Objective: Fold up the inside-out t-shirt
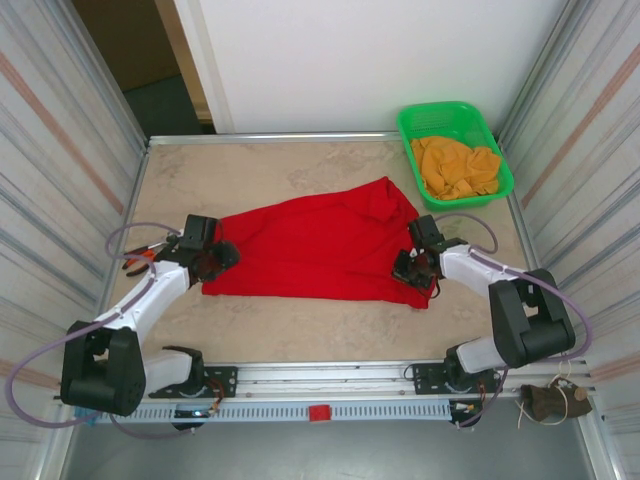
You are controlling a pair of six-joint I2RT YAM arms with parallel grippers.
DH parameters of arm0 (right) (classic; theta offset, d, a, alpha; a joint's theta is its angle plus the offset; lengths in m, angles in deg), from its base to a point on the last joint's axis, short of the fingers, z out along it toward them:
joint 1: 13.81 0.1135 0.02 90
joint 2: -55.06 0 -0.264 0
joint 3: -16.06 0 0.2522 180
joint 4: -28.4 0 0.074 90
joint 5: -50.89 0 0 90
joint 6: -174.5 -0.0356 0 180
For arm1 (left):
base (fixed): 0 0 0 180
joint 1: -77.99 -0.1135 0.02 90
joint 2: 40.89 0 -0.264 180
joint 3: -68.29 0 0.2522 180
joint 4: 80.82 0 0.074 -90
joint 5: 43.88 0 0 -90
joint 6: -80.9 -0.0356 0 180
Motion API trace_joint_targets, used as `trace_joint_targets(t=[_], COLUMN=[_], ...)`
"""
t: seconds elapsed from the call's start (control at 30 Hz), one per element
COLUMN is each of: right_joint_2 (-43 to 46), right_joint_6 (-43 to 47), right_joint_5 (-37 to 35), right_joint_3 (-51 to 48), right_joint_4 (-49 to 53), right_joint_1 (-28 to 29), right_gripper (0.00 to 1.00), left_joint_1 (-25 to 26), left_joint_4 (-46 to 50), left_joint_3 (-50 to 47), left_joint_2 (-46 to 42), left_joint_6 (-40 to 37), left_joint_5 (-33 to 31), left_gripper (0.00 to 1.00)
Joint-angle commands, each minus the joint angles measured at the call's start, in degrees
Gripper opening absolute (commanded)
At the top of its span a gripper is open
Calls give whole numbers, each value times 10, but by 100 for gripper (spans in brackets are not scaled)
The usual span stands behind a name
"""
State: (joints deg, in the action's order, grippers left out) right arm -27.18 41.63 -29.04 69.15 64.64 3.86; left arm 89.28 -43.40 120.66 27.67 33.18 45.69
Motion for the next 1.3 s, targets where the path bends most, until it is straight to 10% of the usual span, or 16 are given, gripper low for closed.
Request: trace_joint_targets(t=[0.0,0.53,0.63,0.73,0.97,1.27], right_joint_2=[1,-93,-144,-148,-49,-72], right_joint_6=[14,18,31,40,52,60], right_joint_5=[1,23,37,53,60,56], right_joint_3=[21,171,205,223,191,151], right_joint_4=[7,-1,-35,-45,-14,-28], right_joint_1=[5,6,4,5,17,6], right_gripper=[0,0,38,50,51,50], left_joint_1=[2,2,2,-3,-94,-114], left_joint_4=[-6,-3,-1,18,41,32], left_joint_3=[-8,0,1,17,63,203], left_joint_2=[-16,-25,-24,-29,-41,183], left_joint_6=[8,-1,2,-11,-61,-121], left_joint_5=[4,9,5,-8,-18,-4], left_gripper=[49,50,50,52,60,51])
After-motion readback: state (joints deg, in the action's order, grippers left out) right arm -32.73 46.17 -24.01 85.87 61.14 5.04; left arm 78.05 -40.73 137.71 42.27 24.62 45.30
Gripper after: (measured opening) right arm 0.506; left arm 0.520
